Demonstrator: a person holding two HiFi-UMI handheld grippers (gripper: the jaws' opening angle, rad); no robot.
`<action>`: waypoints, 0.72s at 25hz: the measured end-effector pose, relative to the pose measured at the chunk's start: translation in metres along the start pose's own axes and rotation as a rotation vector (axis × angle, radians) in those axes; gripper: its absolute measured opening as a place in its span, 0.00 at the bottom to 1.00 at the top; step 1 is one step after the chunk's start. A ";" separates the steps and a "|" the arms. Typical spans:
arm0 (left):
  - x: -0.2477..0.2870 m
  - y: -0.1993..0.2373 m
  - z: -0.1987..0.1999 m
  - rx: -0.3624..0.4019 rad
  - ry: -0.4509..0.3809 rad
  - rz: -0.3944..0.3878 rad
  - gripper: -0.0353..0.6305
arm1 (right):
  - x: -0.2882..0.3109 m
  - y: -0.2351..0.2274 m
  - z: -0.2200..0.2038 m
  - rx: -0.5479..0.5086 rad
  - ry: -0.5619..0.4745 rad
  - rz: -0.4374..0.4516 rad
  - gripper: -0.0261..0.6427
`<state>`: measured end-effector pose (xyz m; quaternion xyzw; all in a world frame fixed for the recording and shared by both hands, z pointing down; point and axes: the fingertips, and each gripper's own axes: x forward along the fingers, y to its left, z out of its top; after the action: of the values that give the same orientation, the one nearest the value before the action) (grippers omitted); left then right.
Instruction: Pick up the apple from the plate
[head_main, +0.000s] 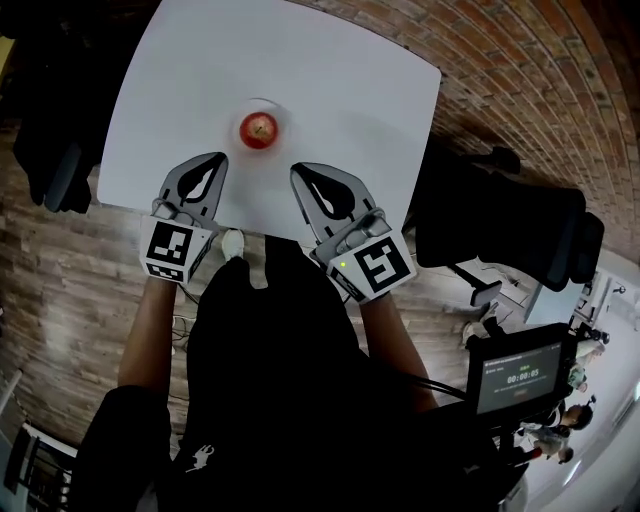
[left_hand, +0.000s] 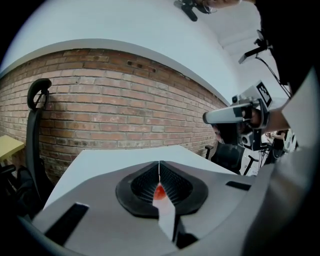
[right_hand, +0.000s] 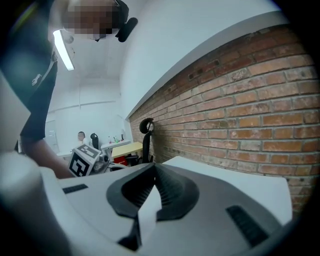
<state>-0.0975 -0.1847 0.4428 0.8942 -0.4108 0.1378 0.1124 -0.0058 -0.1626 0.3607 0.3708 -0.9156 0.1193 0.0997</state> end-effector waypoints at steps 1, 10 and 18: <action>0.005 0.001 -0.002 0.001 0.005 -0.002 0.06 | 0.003 -0.003 -0.001 0.002 0.006 0.007 0.04; 0.040 -0.001 -0.029 0.000 0.057 -0.025 0.07 | 0.024 -0.022 -0.014 0.024 0.004 0.031 0.04; 0.057 0.001 -0.047 -0.001 0.089 -0.017 0.07 | 0.027 -0.027 -0.030 0.050 0.044 0.037 0.04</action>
<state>-0.0706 -0.2106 0.5065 0.8906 -0.3979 0.1761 0.1323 -0.0036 -0.1903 0.4002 0.3536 -0.9166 0.1521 0.1083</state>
